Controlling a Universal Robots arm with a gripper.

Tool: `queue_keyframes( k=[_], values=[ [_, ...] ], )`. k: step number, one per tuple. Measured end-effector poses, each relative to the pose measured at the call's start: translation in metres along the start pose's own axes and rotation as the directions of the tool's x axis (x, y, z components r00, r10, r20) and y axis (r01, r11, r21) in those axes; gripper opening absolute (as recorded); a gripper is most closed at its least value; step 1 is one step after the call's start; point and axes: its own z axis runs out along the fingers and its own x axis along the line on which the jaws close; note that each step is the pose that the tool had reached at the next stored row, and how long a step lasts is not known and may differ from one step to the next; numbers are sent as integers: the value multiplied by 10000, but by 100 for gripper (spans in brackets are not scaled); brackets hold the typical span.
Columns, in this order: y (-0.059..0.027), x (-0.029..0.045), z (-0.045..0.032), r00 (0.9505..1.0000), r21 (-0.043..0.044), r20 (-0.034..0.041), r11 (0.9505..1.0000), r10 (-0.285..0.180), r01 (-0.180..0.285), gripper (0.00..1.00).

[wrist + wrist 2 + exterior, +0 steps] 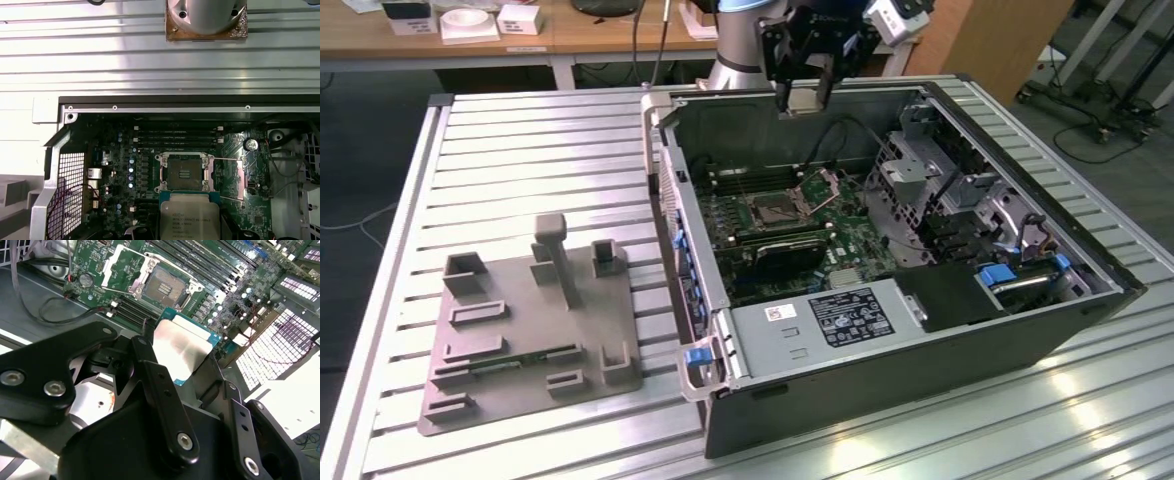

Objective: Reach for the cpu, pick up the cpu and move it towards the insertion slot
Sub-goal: 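Pick up the cpu and move it towards the insertion slot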

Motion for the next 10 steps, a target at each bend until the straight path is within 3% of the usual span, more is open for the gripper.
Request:
queue_keyframes(
  k=[10],
  values=[
    [26, 0, 2, 10000, 0, 0, 10000, 0, 0, 55]
  ],
)
